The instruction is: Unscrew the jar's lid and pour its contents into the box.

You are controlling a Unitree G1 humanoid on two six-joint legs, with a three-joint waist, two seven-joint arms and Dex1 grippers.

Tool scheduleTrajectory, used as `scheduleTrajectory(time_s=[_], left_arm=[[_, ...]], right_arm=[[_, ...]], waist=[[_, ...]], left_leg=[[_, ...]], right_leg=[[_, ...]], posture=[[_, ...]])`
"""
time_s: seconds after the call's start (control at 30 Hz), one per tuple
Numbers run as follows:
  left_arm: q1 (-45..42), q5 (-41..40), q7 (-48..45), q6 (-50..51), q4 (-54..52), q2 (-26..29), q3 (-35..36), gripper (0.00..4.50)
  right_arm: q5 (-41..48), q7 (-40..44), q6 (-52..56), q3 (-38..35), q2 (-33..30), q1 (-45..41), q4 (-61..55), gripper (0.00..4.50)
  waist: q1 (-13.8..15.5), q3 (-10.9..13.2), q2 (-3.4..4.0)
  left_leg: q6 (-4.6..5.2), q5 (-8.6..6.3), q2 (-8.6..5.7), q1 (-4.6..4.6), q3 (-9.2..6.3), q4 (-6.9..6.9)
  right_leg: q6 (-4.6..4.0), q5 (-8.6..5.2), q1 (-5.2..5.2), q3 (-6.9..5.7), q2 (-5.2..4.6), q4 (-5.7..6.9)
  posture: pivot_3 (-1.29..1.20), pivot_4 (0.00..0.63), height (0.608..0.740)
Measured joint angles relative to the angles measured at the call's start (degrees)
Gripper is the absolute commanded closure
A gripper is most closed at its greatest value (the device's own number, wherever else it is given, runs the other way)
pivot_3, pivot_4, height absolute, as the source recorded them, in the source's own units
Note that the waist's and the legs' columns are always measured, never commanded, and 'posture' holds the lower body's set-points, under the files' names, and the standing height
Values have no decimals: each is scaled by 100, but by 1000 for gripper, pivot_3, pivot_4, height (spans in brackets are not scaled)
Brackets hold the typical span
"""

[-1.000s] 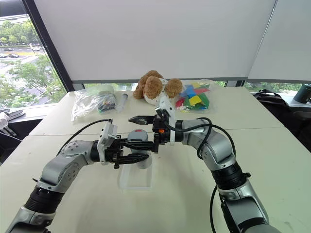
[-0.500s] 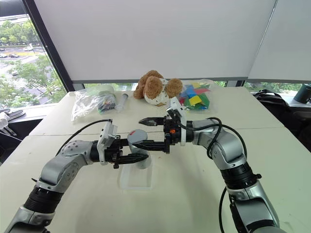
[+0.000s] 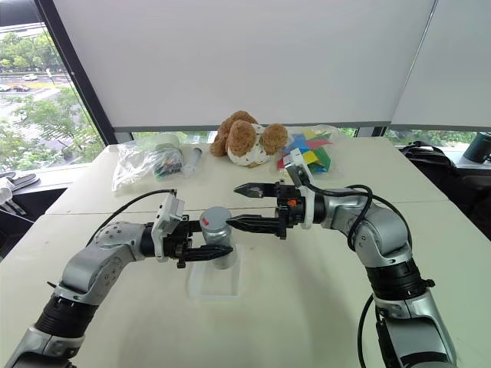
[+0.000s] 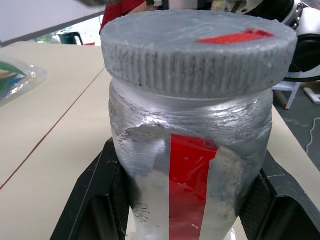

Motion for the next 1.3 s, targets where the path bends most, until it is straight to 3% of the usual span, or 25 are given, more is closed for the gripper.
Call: scheduleTrajectory(time_s=[0.47,0.57,0.63,0.67,0.87,0.97,1.1,1.2,1.3], left_arm=[[19,0,-27,1,-9,-2,-8,2397],[19,0,-27,1,-11,-2,-8,2397],[19,0,-24,1,-14,-1,-8,2397],[18,1,-23,1,-17,1,-7,2397],[12,-87,-31,12,-27,1,7,2397],[-38,-117,-57,-12,-169,13,1,2397],[19,-118,-87,-8,-164,43,-8,2397],[68,-125,-65,-23,-172,59,56,2397],[92,-175,-20,-80,-177,68,205,2397]], right_arm=[[-583,-134,-191,696,240,-248,59,59],[-624,-99,-295,740,333,-246,88,912],[-633,-35,-332,762,365,-245,82,1989],[-636,-13,-337,763,365,-236,82,2267],[-384,-92,-109,575,521,-176,82,2246],[543,-344,438,-50,792,-128,62,2246],[1543,-909,964,-1007,695,-27,-108,2246],[1170,-1088,570,-1375,173,776,-220,2246],[154,-1046,-599,-1591,-254,1846,-7,2246]], waist=[[5,0,0],[2,0,0],[8,0,0],[9,0,0],[10,0,0],[11,0,2],[22,-1,0],[91,-3,-3],[127,-2,-3]], left_leg=[[0,0,-1,-1,0,1],[0,0,0,-1,0,0],[0,0,-1,-1,0,0],[0,0,-1,-1,0,0],[0,0,-1,-1,0,0],[0,0,-1,-1,-1,0],[0,0,-2,-1,-2,0],[1,-1,-4,-1,2,1],[1,-1,-3,-1,12,1]], right_leg=[[0,0,-1,0,0,0],[0,0,-2,0,0,1],[0,0,-2,0,0,1],[0,0,-1,0,0,1],[0,0,-1,0,0,1],[0,0,-1,3,-1,1],[-1,0,0,3,-1,0],[-1,0,6,3,-1,-7],[0,0,5,5,-2,-6]], posture=[[0,150,740],[0,150,740],[0,150,740],[0,150,740],[0,150,740],[0,150,740],[0,150,740],[0,150,740],[0,150,740]])
